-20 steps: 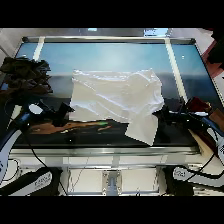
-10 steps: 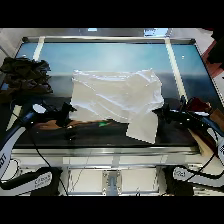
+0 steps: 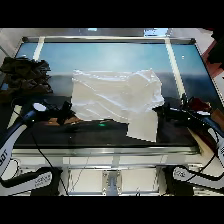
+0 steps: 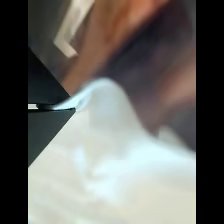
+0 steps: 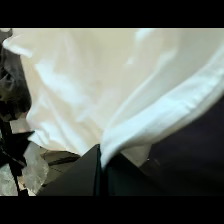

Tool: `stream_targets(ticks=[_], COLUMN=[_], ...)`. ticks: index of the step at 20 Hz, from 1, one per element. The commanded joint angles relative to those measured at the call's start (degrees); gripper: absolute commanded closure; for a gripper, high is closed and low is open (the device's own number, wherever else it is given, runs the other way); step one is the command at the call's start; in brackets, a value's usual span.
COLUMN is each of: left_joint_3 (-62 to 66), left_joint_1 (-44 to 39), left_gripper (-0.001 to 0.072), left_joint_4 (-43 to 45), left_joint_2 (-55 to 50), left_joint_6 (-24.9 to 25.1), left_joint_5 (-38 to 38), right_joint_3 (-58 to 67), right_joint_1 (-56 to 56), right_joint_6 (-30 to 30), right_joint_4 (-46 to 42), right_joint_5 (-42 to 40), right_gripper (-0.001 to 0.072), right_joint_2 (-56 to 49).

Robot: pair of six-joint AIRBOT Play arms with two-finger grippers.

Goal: Fold the shirts.

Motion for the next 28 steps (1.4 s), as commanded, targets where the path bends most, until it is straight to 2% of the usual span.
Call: stream_targets(ticks=[1,4,6,8,11,15,17,19,21,24,26,28], left_joint_3=[8.50,21.99,30.53,37.97,46.21,51.89,53.11,53.07,53.05,51.49,49.00,46.27], left_joint_1=[0.35,2.45,4.46,5.51,5.51,5.49,5.51,5.49,5.49,5.31,4.39,1.09], left_gripper=[0.0697,0.0697,0.0697,0.0697,0.0698,0.0698,0.0699,0.0699,0.0699,0.0699,0.0699,0.0699], left_joint_4=[-6.99,-7.78,-7.10,-2.80,7.54,17.35,24.02,29.64,30.32,25.22,21.57,23.34], left_joint_2=[3.02,9.86,16.09,22.88,31.52,37.03,36.96,35.17,30.69,20.33,13.29,6.58], left_joint_6=[12.79,26.60,32.04,34.12,33.88,33.03,28.20,22.71,21.31,21.42,23.06,24.83], left_joint_5=[-0.13,-4.90,-7.26,-7.04,-5.40,-4.94,-4.57,-9.03,-16.83,-25.57,-28.02,-27.28], right_joint_3=[4.00,11.06,16.65,22.47,32.54,46.16,50.80,51.60,51.43,49.59,46.05,41.53], right_joint_1=[0.00,-1.68,-6.16,-12.46,-22.05,-27.98,-28.26,-28.20,-28.13,-23.65,-15.41,-5.20], right_joint_6=[-2.80,-1.97,1.09,3.19,3.65,3.63,3.67,4.46,5.55,5.53,5.42,5.68], right_joint_4=[0.04,0.17,1.64,4.92,7.10,0.68,-2.40,-1.86,0.92,2.01,-5.22,-17.94], right_joint_5=[3.32,7.91,12.72,16.50,15.10,1.77,-1.27,0.17,6.62,15.98,16.15,13.07], right_gripper=[0.0683,0.0682,0.0682,0.0682,0.0681,0.0682,0.0682,0.0682,0.0682,0.0681,0.0682,0.0682], right_joint_2=[3.78,12.52,20.26,28.13,38.99,45.13,44.26,41.88,37.09,28.50,23.67,18.62])
